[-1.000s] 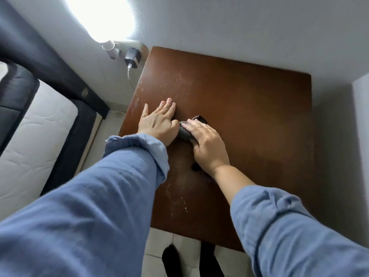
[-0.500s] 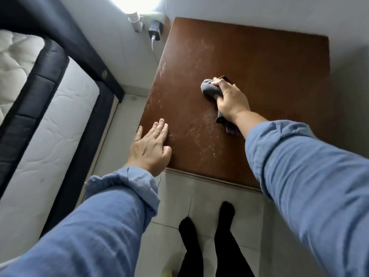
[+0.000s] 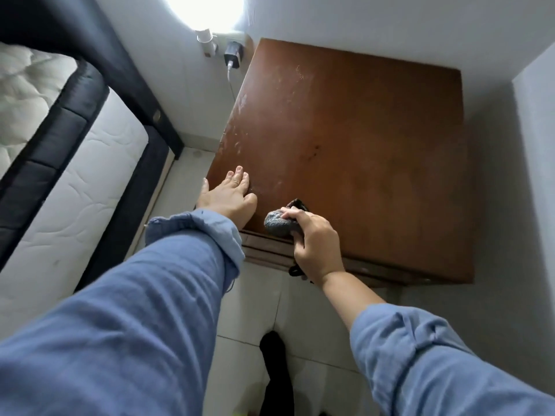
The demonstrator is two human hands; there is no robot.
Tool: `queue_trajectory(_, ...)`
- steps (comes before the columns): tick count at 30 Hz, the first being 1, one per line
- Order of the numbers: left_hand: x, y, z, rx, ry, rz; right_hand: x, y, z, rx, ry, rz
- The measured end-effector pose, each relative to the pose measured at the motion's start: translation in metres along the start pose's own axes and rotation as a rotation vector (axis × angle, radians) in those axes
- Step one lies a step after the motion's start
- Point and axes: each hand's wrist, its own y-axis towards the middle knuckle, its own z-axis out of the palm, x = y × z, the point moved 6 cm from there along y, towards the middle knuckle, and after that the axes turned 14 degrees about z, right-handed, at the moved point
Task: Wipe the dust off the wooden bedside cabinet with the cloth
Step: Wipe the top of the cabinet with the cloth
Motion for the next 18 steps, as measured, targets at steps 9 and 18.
queue_trajectory(9,-0.003,0.001,0.003,-0.014,0.028,-0.038,-0.004,-0.018,-0.012,0.430,0.053,0.195)
queue_trajectory(18,-0.004,-0.004,0.000,0.029,-0.015,0.013,0.001,0.010,-0.042,0.821,1.466,0.880)
